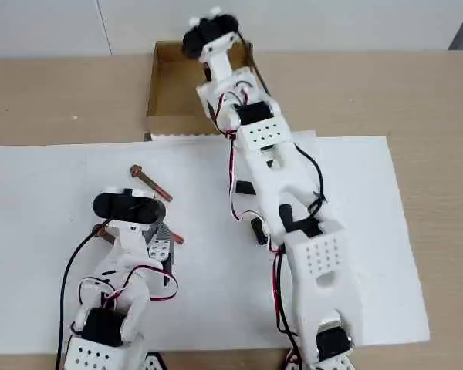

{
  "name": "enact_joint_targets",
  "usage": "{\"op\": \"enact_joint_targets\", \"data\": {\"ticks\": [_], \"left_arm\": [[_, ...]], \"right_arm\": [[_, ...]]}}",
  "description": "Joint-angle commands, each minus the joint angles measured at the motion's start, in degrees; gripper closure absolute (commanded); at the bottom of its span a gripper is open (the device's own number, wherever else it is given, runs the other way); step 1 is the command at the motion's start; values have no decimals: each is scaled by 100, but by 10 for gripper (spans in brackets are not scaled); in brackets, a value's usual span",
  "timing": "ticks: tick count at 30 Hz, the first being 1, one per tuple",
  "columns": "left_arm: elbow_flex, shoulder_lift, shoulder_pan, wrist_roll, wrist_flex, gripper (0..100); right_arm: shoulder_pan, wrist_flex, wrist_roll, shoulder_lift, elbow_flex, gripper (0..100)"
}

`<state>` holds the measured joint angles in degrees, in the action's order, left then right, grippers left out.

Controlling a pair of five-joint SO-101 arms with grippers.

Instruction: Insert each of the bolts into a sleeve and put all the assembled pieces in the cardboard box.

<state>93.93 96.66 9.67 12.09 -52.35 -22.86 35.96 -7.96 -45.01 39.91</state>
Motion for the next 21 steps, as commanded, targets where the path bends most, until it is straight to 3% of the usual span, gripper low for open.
{"op": "enact_joint_targets", "data": {"ticks": [1,4,10,21], "left_arm": [[-13,53,-35,-44,123,994],[-13,53,-35,-44,123,994],[-13,53,-35,-44,123,994],[-13,53,-35,-44,123,994]], "right_arm": [[75,-198,-141,-57,677,994],[66,-189,-141,-163,747,986],[57,251,-114,-207,747,840],[84,752,-105,382,765,950]]}}
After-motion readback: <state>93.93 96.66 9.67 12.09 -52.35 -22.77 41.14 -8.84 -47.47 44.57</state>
